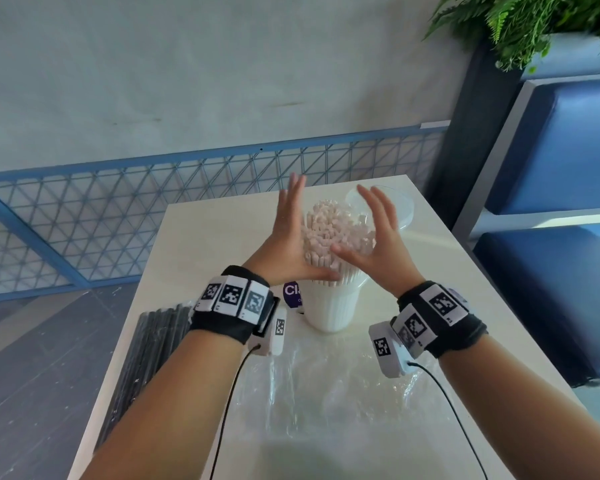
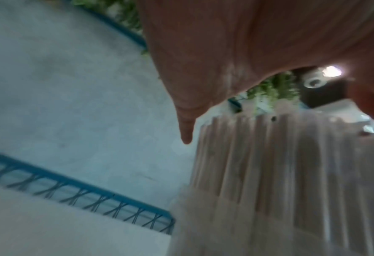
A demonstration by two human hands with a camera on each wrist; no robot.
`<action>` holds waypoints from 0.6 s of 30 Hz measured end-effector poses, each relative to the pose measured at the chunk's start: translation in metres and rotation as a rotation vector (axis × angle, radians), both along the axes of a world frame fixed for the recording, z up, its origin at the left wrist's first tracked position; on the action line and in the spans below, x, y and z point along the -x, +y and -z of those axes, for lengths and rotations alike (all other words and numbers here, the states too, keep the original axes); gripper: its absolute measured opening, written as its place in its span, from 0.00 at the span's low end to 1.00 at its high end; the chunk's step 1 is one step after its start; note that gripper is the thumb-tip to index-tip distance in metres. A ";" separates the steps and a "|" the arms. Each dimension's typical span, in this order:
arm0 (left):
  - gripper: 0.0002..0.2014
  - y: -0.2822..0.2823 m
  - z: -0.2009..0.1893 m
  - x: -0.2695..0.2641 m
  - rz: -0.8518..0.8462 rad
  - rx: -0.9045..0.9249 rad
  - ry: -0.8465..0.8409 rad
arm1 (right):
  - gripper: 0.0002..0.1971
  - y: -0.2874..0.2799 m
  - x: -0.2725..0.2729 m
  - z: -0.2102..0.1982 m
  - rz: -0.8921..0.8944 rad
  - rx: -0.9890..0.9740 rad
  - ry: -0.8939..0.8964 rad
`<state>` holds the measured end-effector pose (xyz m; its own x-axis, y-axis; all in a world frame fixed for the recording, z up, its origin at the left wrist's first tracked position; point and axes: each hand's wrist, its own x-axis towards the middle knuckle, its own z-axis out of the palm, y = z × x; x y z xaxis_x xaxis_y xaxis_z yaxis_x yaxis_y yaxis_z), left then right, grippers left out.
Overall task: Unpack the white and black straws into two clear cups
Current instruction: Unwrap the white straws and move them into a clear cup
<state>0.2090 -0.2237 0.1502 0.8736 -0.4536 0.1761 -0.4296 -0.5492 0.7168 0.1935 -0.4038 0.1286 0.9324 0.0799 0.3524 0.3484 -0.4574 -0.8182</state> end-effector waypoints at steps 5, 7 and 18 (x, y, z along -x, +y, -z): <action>0.64 0.004 0.018 -0.009 -0.067 0.063 0.257 | 0.61 -0.001 0.001 0.001 -0.115 -0.030 0.307; 0.55 0.000 0.023 -0.012 -0.084 0.106 0.232 | 0.59 0.005 -0.003 0.006 -0.106 -0.031 0.278; 0.31 -0.009 0.003 -0.018 -0.184 0.341 0.046 | 0.27 0.021 -0.015 -0.005 0.076 -0.221 0.081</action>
